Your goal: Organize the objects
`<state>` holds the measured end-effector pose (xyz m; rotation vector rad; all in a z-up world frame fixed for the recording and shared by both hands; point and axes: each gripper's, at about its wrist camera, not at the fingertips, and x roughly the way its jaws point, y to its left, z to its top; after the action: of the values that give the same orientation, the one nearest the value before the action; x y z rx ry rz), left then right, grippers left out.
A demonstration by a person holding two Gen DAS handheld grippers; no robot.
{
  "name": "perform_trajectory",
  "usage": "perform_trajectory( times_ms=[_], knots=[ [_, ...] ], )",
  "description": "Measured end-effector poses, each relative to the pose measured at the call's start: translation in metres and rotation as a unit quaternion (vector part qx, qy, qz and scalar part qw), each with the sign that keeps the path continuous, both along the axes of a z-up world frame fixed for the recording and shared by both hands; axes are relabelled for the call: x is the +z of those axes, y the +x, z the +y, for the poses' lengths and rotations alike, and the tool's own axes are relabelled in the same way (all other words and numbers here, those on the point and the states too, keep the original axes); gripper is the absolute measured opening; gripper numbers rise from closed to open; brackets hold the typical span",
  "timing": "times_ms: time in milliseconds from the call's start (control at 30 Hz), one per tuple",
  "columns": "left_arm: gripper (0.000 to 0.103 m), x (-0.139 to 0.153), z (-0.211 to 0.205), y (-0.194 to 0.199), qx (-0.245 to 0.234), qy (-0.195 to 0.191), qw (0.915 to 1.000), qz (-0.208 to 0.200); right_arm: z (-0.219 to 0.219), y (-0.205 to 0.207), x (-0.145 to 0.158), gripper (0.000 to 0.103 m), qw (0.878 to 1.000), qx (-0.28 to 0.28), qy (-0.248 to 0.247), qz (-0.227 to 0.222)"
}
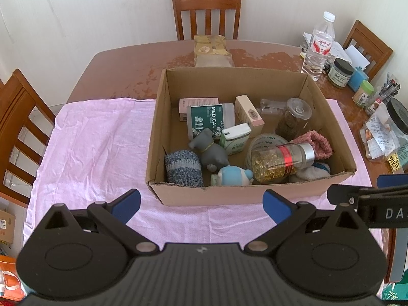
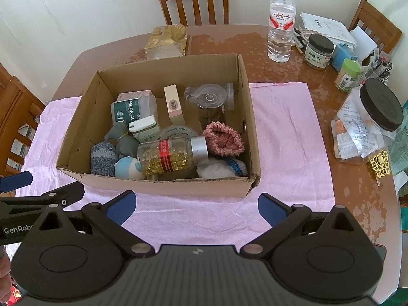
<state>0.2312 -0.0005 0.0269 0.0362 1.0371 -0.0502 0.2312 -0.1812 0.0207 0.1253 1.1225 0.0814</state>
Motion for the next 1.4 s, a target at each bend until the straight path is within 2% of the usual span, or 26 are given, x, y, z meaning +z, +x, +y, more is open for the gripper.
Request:
perform_trajectory(
  times_ms=[1400],
  knots=[
    [0.102, 0.002, -0.0023, 0.0056, -0.002, 0.005, 1.0, 0.003, -0.0007, 0.0035, 0.0002, 0.103, 1.0, 0.003, -0.003, 0.0]
  ],
)
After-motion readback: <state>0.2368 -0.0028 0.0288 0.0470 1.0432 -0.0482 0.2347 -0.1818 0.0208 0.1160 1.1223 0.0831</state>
